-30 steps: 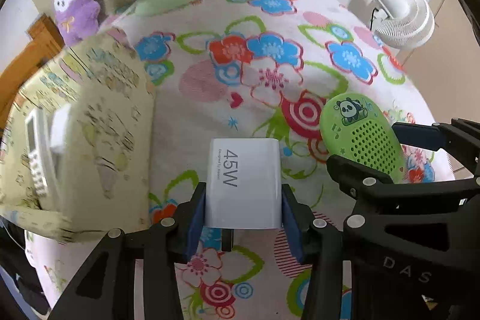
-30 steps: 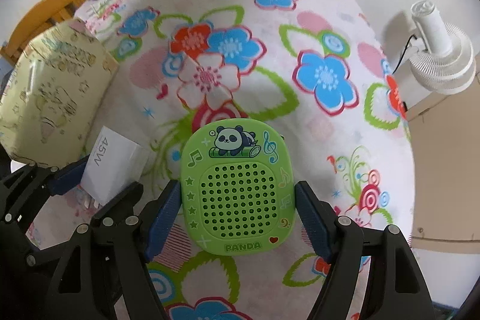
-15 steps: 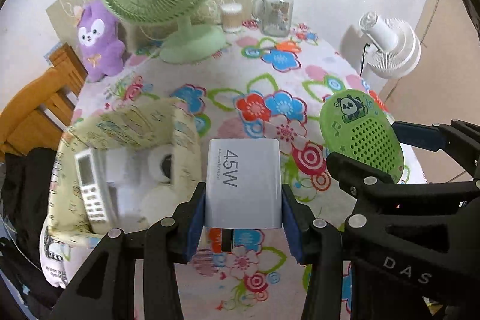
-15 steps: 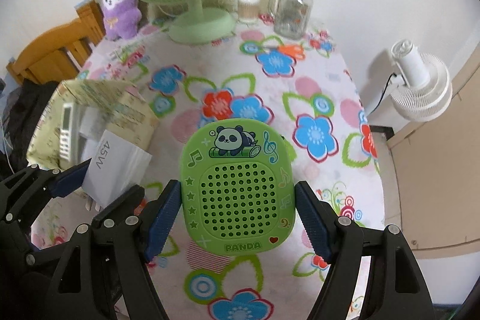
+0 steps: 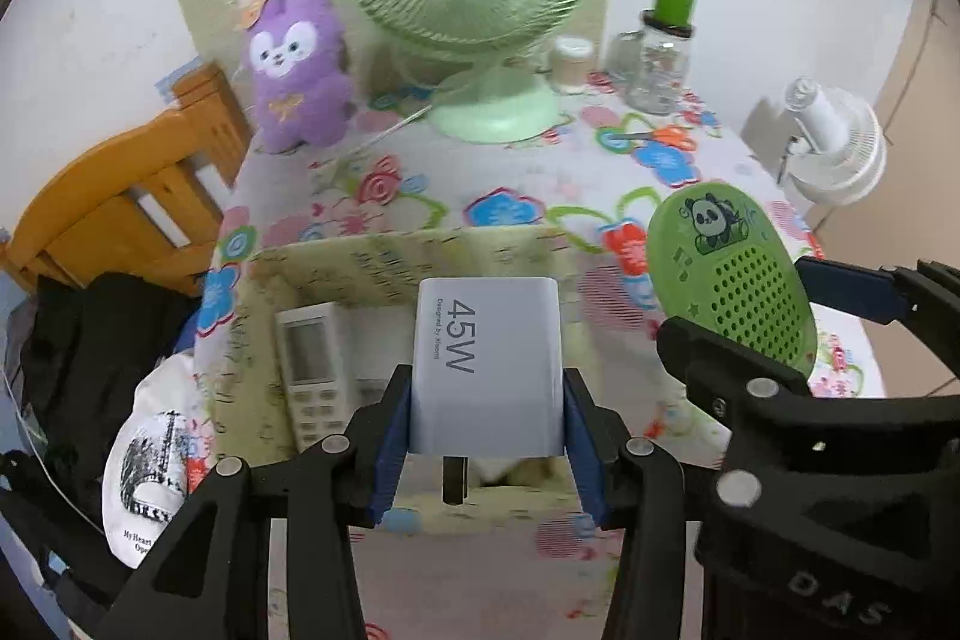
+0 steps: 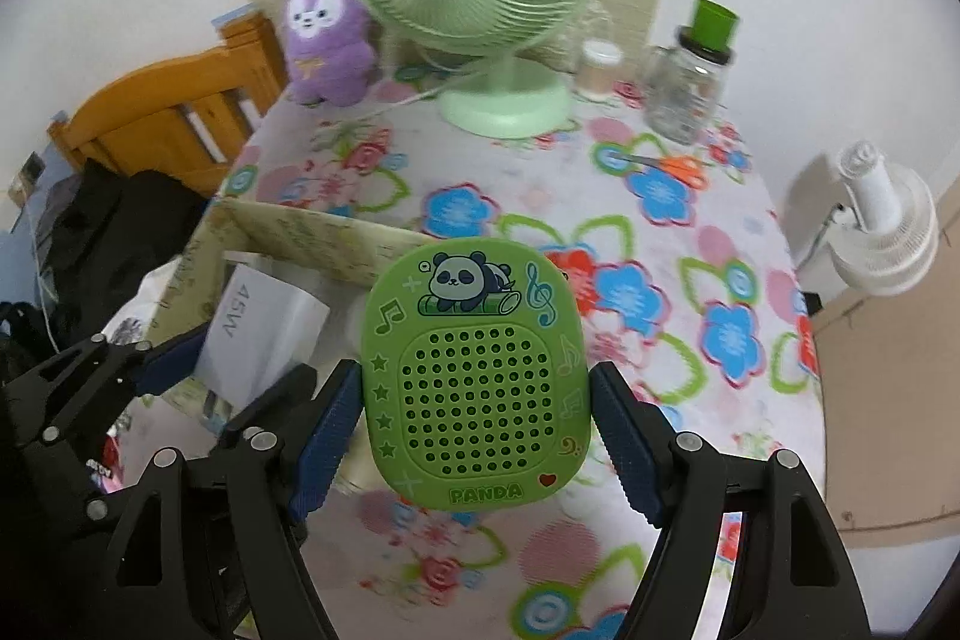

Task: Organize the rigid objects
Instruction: 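Lower and release the charger with left gripper while right gripper releases the speaker in bin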

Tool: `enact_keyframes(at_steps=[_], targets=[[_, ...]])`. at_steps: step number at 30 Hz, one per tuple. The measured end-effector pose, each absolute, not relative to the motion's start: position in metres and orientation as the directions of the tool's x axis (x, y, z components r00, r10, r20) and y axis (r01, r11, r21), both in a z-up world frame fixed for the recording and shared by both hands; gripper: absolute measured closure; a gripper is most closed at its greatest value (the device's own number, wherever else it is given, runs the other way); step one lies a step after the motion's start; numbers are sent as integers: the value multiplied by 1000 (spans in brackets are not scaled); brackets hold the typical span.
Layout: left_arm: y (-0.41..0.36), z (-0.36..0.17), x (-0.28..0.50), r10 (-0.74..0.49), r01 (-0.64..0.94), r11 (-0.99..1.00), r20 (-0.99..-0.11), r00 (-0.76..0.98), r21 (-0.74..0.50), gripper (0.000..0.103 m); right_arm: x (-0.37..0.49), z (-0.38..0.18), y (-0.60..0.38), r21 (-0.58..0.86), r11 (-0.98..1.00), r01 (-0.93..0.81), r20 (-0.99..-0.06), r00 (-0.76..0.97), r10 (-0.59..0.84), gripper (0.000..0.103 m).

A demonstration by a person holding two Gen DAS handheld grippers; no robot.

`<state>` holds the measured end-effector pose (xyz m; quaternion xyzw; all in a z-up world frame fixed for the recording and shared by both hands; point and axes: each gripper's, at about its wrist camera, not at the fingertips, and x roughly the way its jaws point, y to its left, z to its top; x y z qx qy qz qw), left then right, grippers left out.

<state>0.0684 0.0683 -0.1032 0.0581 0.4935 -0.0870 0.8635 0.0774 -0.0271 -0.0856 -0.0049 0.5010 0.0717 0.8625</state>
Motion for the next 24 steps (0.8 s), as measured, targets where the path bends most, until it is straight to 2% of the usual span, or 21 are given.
enact_keyframes(at_steps=[5,8,12,16,20,24], targets=[[92,-117,82,-71,183,983,-873,483,21,54,93,-91,4,72,982,-173,-869,473,147,25],[101,-117,87,-73,192,981,-871,487,25,32,104,-96,20,74,978,-194,-872,464,158,25],[115,-116,95,-74,180,983,-871,486,17,23,118,-103,38,101,971,-218,-871,452,192,25],[124,-121,100,-51,166,986,-892,450,27,20,129,-113,51,132,961,-242,-883,413,225,23],[129,-120,99,-52,170,985,-900,432,25,15,127,-111,53,134,959,-248,-875,424,232,3],[125,-111,94,-51,178,984,-897,439,31,10,119,-101,42,133,966,-223,-869,443,221,2]])
